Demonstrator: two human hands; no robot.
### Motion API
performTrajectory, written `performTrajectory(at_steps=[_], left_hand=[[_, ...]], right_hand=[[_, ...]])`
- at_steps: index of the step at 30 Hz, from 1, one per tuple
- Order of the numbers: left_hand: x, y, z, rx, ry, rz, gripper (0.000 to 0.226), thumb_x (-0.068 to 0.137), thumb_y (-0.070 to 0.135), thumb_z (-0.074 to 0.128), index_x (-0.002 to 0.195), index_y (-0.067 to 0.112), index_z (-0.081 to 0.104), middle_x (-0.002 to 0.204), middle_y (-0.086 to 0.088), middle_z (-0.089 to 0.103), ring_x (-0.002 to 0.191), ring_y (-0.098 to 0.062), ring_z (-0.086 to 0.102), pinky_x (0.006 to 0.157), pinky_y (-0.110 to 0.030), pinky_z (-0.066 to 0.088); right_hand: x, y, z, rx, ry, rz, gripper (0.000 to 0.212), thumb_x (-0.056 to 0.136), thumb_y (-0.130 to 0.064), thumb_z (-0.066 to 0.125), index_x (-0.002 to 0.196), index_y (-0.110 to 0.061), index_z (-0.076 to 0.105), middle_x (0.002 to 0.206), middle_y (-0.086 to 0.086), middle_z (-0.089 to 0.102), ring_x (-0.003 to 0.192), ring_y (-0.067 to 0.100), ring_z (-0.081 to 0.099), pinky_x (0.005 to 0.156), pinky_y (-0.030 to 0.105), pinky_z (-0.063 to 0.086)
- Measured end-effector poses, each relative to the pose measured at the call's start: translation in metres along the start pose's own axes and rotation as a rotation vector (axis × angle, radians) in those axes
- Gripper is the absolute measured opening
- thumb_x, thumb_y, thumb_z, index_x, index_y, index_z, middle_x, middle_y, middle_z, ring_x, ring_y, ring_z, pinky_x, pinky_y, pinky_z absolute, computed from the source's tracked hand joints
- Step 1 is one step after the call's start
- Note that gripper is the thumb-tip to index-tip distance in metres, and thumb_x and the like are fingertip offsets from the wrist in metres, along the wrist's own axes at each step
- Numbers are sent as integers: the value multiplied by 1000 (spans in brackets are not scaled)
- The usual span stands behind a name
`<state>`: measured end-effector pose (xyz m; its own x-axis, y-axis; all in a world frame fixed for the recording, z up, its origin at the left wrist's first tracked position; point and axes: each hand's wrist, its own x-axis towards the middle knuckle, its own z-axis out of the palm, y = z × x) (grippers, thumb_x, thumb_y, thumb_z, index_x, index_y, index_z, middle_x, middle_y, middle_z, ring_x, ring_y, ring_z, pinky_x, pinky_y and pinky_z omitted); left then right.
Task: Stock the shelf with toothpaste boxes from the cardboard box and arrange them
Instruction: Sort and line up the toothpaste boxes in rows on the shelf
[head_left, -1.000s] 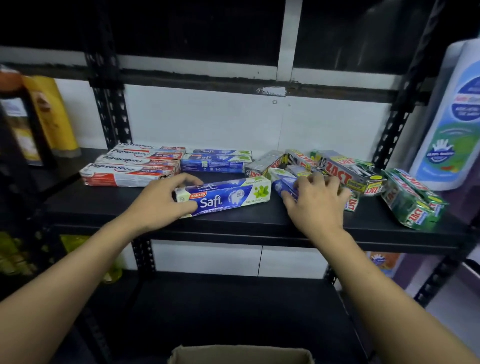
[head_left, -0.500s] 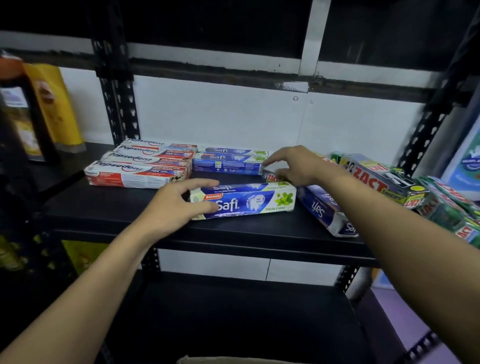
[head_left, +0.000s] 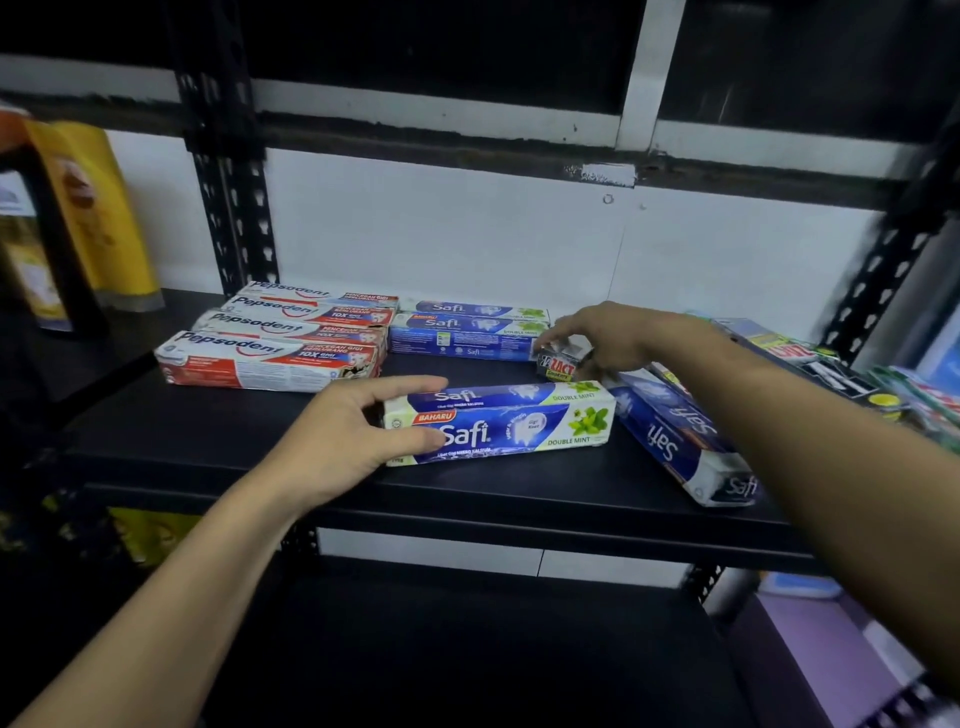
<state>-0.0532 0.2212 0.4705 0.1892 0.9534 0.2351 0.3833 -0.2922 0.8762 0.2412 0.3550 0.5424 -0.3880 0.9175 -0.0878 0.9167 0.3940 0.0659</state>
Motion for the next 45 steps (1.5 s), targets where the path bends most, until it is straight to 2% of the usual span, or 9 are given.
performTrajectory(at_steps=[6,11,16,20,24,28,35,41,45], left_hand=[[1,-1,0,25,22,32,47,67,36,85,107,54,70,99,33,68,95,10,63,79,-13,48],[2,1,2,33,43,25,47,65,37,85,105,57,69,100,30,68,94,15,60,85,-22,47],[3,0,5,62,72,66,44,70,29,85,105,53,71,89,46,61,90,22,56,72,-1,43],[3,-2,8,100,114,89,43,68,37,84,105,56,70,94,40,65,94,22,54,76,0,41],[6,-2,12,199,156,72,46,70,48,80,114,51,67,112,24,62,100,16,52,85,-10,39],[11,-7,14,274,200,24,56,66,68,70,119,51,64,118,19,63,113,-4,55,93,-29,45],[14,-3,23,245,434,-7,62,59,74,72,106,36,59,96,13,68,79,-5,63,73,-33,51],[7,-3,19,300,266,103,54,62,39,91,107,36,62,104,21,65,85,8,60,64,-6,42],[11,-4,19,507,272,204,55,75,58,75,122,33,61,113,19,65,100,1,59,82,-19,48]], right_hand=[[-21,20,-26,66,293,-23,50,82,-25,75,129,-29,57,126,2,63,110,24,57,88,36,45],[-48,48,-44,406,532,47,44,77,-27,82,117,-20,65,112,-4,70,100,14,68,94,37,53],[-85,63,-34,619,738,168,49,72,-30,86,114,-18,64,110,-4,70,90,8,70,86,35,57],[-116,60,-8,676,871,209,52,73,-24,84,114,-22,53,105,-3,64,93,13,66,74,31,59],[-141,52,17,168,754,271,60,76,-47,72,131,-35,50,98,-1,49,97,24,53,79,35,44],[-159,43,30,-191,632,412,63,75,-80,50,116,-33,59,97,-4,57,98,25,49,86,41,36],[-165,22,37,-280,681,432,60,83,-77,39,105,-30,68,103,-2,58,99,25,50,87,42,37],[-136,-42,41,-79,612,146,51,79,-56,64,122,-30,61,119,-1,53,112,25,47,94,41,43],[-90,-78,45,35,440,42,70,78,-57,69,138,-31,46,138,-3,43,125,23,41,103,40,38]])
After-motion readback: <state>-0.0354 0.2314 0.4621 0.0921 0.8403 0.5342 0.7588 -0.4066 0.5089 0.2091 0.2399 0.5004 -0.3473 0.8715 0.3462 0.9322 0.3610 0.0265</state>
